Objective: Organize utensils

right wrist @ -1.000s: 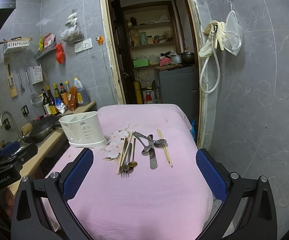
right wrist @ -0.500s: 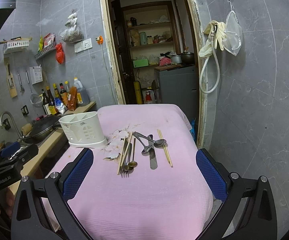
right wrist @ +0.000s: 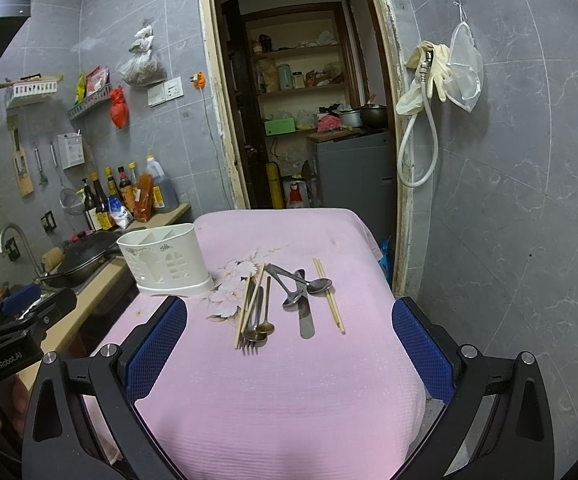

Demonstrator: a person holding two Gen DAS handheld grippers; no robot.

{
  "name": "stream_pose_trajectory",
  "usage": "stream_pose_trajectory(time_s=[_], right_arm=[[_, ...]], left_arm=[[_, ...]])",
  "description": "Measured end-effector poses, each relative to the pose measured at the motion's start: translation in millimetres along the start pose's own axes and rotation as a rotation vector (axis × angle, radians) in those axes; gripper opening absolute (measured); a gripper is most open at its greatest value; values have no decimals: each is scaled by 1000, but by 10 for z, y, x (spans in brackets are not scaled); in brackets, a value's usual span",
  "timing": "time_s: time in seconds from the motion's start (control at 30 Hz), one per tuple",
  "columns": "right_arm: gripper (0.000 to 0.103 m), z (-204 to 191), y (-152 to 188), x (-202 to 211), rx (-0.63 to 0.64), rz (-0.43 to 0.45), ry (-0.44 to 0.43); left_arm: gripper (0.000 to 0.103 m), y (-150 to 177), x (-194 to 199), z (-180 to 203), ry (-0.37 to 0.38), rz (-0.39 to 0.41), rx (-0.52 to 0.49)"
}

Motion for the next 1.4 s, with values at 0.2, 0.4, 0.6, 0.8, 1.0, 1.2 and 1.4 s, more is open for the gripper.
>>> stream_pose_trajectory(time_s=[0.2,0.4,0.6,0.8,1.0,1.2,1.4], right_arm=[[103,-1,0,0,1,-1,2],[103,0,4,-1,0,-2,2],[103,-1,6,-3,1,-2,3],[103,5,27,-23,11,-17,20],[103,-30,-7,-50,23,-11,43],[103,-93,-41,-96,37,-5,99],[103,-139,-109,-200,31,-2,150]], left_arm=[[95,1,-1,0,0,0,0],[95,-1,1,-2,0,0,0],[95,0,-1,-1,1,-1,1],[95,-5,-20,-14,1,1,6],[95,-39,-106,10,10,15,6],[95,-160,-213,-89,27,31,-9],[95,-299,-372,-187,61,52,-11]])
Point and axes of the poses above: each gripper's, at about its wrist camera, not at the fingertips, and x roughly against the way its jaws point, z to its right, y to its underside, the point moved 9 cm from there along -x, roughly the way its jaws point, and after that the axes turned 5 degrees about z, right-handed, at the moved point
